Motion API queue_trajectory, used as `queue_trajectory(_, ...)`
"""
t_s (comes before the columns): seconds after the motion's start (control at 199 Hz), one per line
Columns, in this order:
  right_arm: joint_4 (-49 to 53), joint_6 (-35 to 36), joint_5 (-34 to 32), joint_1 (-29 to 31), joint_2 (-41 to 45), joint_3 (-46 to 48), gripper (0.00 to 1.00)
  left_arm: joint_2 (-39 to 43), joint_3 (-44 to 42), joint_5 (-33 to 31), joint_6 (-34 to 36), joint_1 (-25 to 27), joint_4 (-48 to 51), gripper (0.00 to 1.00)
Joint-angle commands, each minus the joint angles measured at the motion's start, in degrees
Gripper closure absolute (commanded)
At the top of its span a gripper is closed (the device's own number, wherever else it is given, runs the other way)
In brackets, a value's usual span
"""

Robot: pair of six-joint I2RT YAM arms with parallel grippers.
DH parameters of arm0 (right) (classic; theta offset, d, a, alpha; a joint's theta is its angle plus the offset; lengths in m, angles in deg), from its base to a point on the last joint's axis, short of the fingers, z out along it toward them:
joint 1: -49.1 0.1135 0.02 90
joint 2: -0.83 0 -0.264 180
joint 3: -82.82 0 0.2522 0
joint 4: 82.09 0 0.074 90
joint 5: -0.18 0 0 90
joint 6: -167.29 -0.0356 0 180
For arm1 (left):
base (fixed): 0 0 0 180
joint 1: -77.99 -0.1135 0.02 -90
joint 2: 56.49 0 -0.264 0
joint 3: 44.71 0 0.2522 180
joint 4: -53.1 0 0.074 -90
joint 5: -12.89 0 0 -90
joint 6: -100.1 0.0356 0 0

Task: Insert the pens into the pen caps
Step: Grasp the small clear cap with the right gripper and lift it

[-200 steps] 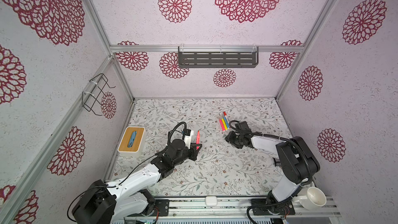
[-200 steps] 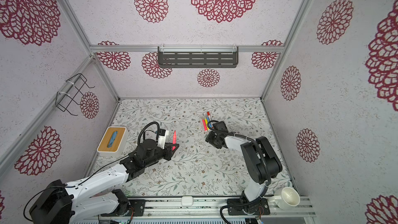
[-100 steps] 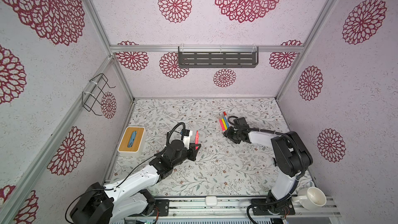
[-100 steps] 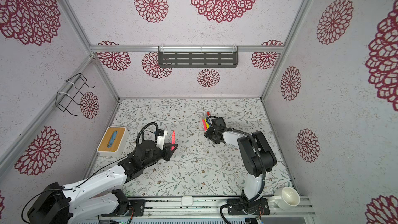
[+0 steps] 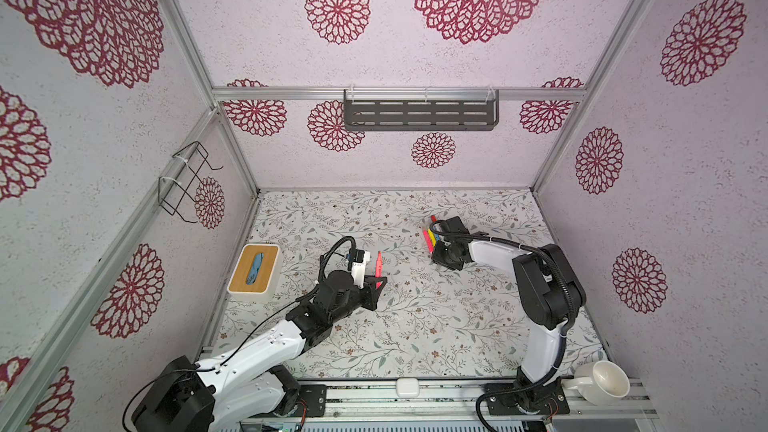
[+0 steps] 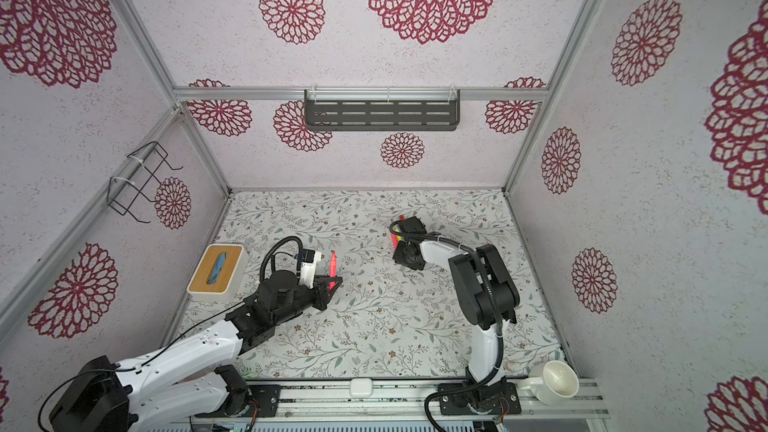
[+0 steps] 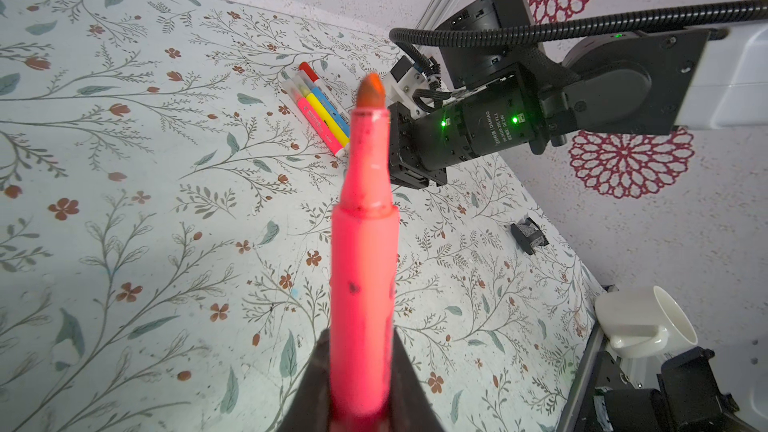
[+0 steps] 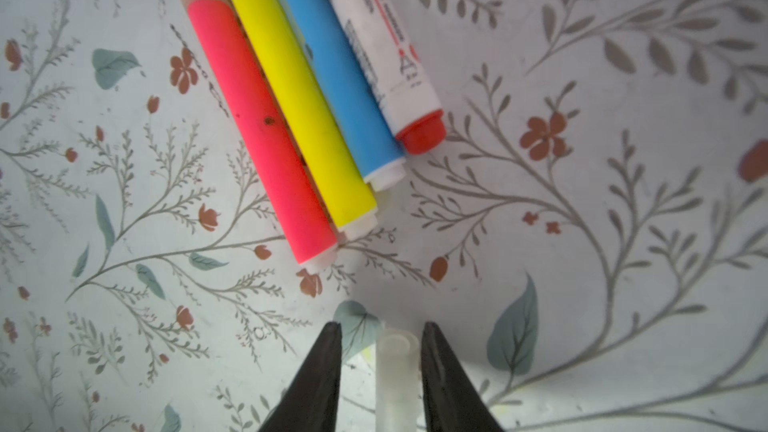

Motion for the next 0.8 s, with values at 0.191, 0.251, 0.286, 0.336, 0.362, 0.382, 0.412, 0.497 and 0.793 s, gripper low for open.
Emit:
queue_trajectory(0.191,13.4,4.8,-7.3,2.8,-4.2,-2.7,0.69,2.1,-0.9,-1.1,0.6,-0.5,1.1,1.00)
queue_trajectory(0.251,14.1,5.2,-7.5,3.0,-4.8,-3.2,0.69,2.3,-1.0,-1.2,0.6,-0.5,1.2,1.00)
queue_trajectory(0.286,14.4,5.2,-7.6,3.1,-5.2,-3.5,0.69,2.5,-1.0,-1.1,0.6,-0.6,1.2,1.00)
queue_trajectory(0.336,14.5,5.5,-7.4,3.2,-5.5,-3.6,0.70,2.7,-1.0,-1.2,0.6,-0.7,1.2,1.00)
queue_trajectory(0.362,14.6,5.6,-7.3,3.2,-5.7,-3.9,0.72,2.8,-1.0,-1.2,0.6,-0.7,1.2,1.00)
queue_trajectory(0.382,14.9,5.8,-7.3,3.2,-5.9,-4.0,0.72,2.9,-1.0,-1.2,0.6,-0.6,1.3,1.00)
queue_trajectory(0.412,15.4,6.0,-7.4,3.4,-6.2,-4.3,0.74,3.0,-1.0,-1.1,0.7,-0.7,1.3,1.00)
queue_trajectory(0.497,16.3,6.5,-8.2,3.7,-6.5,-4.8,0.76,3.6,-1.0,-1.2,0.8,-0.6,1.9,1.00)
queue_trajectory(0.793,15.9,8.0,-4.8,4.9,-3.3,-3.7,0.92,6.1,-1.6,-1.7,0.8,-0.8,3.1,1.00)
